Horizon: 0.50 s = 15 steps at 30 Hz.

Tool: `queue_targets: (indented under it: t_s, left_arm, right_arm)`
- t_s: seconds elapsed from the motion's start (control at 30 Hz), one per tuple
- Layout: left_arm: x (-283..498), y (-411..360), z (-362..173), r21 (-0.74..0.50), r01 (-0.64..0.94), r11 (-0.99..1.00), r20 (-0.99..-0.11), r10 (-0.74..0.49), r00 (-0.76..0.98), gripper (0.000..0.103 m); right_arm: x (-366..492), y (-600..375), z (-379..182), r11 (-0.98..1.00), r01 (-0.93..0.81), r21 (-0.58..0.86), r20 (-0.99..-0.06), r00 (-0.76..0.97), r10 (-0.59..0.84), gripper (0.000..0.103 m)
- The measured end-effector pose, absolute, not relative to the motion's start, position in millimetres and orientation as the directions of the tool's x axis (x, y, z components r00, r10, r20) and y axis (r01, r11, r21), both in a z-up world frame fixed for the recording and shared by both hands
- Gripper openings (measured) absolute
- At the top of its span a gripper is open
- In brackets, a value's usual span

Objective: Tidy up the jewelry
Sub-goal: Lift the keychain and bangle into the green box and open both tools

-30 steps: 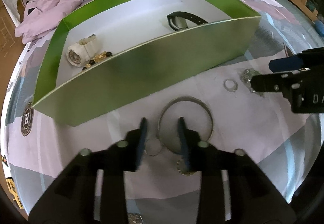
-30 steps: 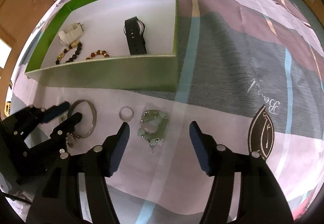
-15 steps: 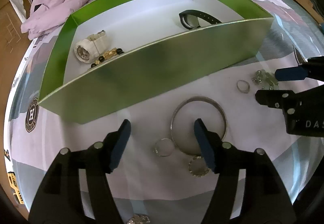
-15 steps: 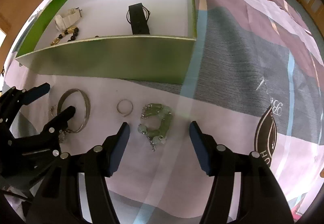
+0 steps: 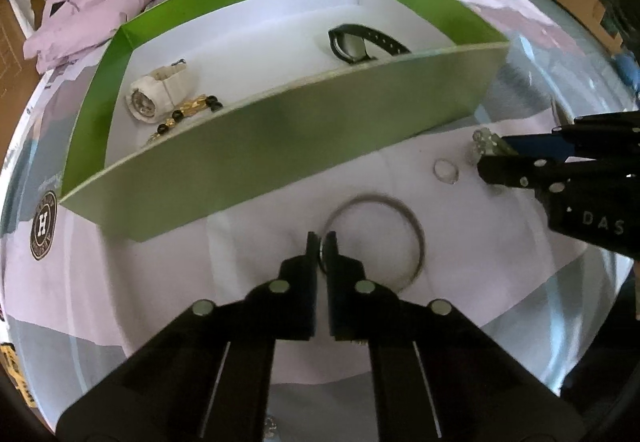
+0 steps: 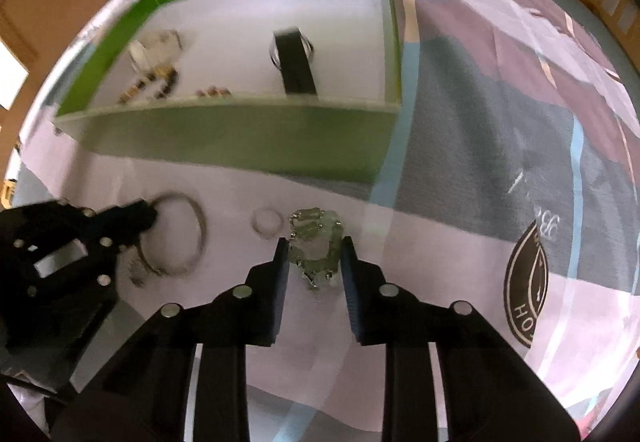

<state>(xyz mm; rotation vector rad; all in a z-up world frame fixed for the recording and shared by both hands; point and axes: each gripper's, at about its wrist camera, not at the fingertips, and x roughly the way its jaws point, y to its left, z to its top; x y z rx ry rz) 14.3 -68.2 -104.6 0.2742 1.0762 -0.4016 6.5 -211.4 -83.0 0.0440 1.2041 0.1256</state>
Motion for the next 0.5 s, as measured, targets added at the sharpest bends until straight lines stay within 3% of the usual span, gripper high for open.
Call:
queue_targets:
  t_s: [0.5]
  left_arm:
    - [18.8, -21.6, -22.8, -0.134, 0.391, 0.911, -0.763, -0.347, 0.545, 0.004]
  right_arm:
    - [-2.9, -233.1, -24.9, 0.954, -0.128, 0.272, -0.787, 0.541, 0.297, 0.026]
